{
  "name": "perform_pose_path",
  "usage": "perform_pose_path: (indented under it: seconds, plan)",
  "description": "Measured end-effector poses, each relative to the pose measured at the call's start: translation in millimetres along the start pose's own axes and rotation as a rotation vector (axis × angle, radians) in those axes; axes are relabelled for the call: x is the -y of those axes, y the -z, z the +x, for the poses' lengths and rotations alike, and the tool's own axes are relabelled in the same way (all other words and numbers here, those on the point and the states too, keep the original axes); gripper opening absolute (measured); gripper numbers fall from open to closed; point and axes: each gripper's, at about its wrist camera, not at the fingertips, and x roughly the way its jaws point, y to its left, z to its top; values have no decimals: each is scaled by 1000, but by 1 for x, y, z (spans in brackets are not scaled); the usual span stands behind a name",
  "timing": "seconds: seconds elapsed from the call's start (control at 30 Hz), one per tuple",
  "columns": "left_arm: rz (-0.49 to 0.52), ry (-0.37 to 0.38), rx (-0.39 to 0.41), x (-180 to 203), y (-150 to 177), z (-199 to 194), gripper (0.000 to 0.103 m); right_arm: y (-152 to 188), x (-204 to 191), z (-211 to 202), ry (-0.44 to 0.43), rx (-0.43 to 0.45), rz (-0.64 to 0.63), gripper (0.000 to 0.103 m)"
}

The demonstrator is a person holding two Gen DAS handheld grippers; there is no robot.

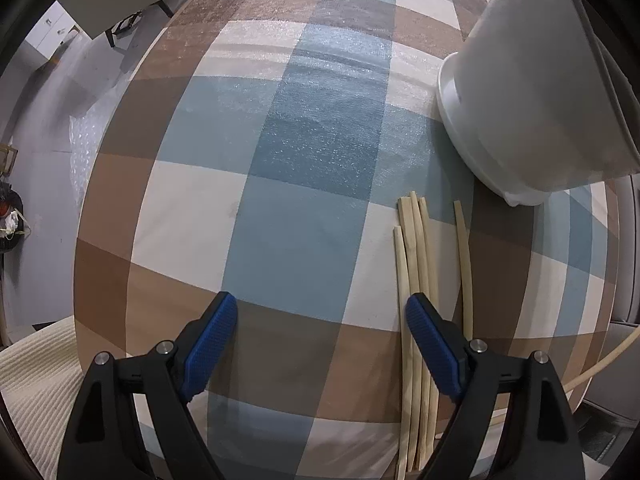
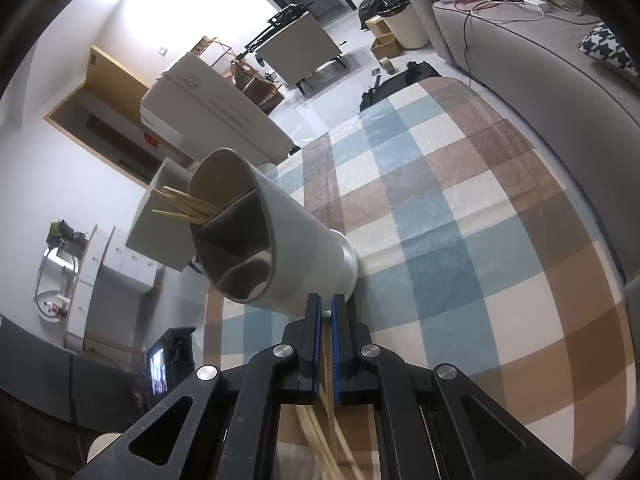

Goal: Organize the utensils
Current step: 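Close the left tool on a chopstick while the right tool holds its chopstick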

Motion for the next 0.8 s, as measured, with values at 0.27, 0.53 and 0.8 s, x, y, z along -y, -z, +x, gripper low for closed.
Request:
perform_pose_path:
  seconds: [0.27, 0.53, 0.8]
  plan:
    - [12, -19, 4, 21, 1, 0, 85, -2, 0, -1, 1, 11, 2, 4]
    - [37, -38, 28, 40, 1, -2, 83, -3, 0, -2, 5, 13, 5, 4]
    - [22, -40, 9, 28, 3, 1, 80, -5, 0, 1, 7, 11, 12, 4]
